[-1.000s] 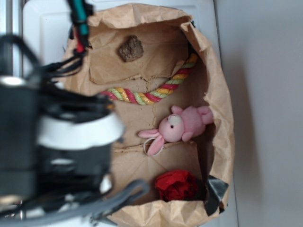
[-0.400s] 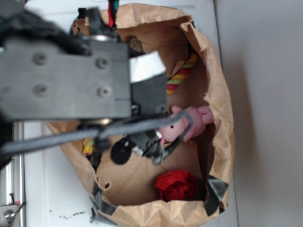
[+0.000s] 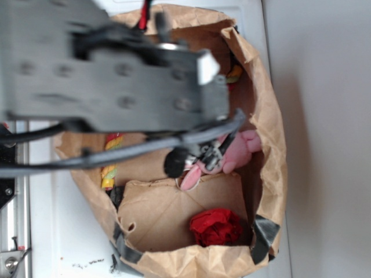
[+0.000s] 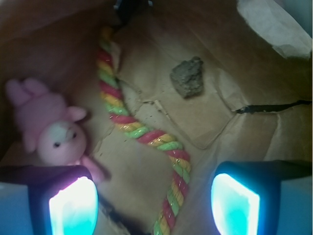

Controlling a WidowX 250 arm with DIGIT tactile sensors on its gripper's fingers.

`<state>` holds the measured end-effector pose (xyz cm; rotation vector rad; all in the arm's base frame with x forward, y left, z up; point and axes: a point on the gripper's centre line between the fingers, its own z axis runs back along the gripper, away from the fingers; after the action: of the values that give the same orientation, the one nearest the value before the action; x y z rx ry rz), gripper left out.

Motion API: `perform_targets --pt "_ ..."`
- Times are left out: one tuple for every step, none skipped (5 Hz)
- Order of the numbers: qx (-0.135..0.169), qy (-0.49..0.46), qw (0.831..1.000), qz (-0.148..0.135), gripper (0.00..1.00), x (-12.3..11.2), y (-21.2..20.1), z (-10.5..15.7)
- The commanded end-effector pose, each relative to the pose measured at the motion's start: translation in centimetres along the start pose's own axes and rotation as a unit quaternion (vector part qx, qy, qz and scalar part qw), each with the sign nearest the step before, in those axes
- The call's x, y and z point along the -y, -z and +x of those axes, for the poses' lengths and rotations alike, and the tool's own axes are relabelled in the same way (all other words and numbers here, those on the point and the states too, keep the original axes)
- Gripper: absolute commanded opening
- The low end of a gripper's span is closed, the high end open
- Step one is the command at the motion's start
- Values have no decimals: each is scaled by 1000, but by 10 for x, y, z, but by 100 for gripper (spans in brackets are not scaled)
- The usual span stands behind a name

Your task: Grab the rock.

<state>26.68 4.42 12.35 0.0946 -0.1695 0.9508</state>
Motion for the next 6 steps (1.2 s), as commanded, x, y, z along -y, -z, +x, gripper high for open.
perform_targets --pt "24 -24 999 -18 100 -7 -17 18" --pt "24 -24 999 -18 100 -7 -17 18" --pt "24 -24 999 -18 100 -7 -17 18" --pt "24 -24 999 -18 100 -7 -17 18" --pt "24 -24 999 -18 100 -7 -17 18" --pt "18 -62 998 -18 100 -4 -2 28"
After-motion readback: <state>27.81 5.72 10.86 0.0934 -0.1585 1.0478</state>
